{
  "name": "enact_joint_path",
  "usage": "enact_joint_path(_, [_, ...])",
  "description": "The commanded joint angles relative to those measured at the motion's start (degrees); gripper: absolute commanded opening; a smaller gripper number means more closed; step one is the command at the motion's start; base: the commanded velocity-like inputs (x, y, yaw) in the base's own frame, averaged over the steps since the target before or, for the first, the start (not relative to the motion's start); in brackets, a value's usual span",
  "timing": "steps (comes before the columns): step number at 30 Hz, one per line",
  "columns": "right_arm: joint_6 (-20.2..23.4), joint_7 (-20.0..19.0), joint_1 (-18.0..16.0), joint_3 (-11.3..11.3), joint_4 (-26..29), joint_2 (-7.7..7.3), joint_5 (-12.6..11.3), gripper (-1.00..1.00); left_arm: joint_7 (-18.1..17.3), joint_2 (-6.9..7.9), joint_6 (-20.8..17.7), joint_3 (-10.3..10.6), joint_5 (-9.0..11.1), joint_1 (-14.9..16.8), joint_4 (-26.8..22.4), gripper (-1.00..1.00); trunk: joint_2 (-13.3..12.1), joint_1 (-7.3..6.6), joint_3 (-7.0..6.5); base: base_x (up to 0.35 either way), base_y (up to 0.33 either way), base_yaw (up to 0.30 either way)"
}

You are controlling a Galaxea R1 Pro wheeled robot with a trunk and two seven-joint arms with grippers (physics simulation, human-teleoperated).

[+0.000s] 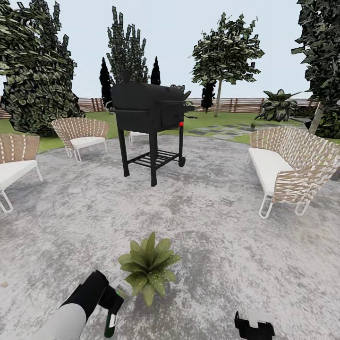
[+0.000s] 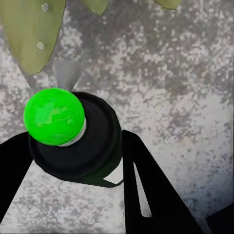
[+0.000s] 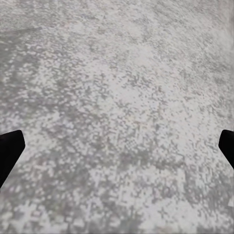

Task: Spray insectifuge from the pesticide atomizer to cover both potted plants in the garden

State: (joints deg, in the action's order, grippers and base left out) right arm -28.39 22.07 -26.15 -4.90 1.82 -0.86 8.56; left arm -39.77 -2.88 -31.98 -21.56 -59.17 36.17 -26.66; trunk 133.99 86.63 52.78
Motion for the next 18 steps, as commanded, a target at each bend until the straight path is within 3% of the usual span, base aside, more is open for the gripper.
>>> enact_joint_path(1, [-0.14, 0.17, -0.04, -0.48, -0.06, -0.01, 0.61, 1.0, -0.25, -0.23, -0.36, -0.44, -0.41, 0.04, 0.15, -1.0, 0.03, -0.01, 0.06, 0.0, 0.0, 0.0])
enact_joint_path(4, [-0.14, 0.17, -0.04, -0.5, -0.06, -0.02, 0.66, 1.0, -0.13, -0.73, -0.49, -0.4, -0.41, 0.04, 0.2, -1.0, 0.03, -0.01, 0.06, -0.038, -0.018, 0.0])
enact_joint_path(9, [-0.14, 0.17, -0.04, -0.5, -0.06, -0.02, 0.67, 1.0, -0.05, -1.32, -0.54, -0.41, -0.68, 0.04, -0.1, -1.0, 0.03, -0.01, 0.06, -0.278, 0.005, 0.0])
enact_joint_path(13, [-0.13, 0.17, -0.04, -0.53, -0.06, -0.02, 0.67, 1.0, 0.0, -0.96, -0.65, -0.43, -0.98, 0.04, -0.14, -1.0, 0.03, -0.01, 0.06, -0.266, 0.205, -0.039])
enact_joint_path(18, [-0.15, 0.17, -0.04, -0.55, -0.06, -0.09, 0.66, 1.0, 2.03, -0.55, -0.92, -0.84, -0.94, 0.04, -0.17, -1.0, 0.03, -0.01, 0.06, -0.04, 0.32, -0.177])
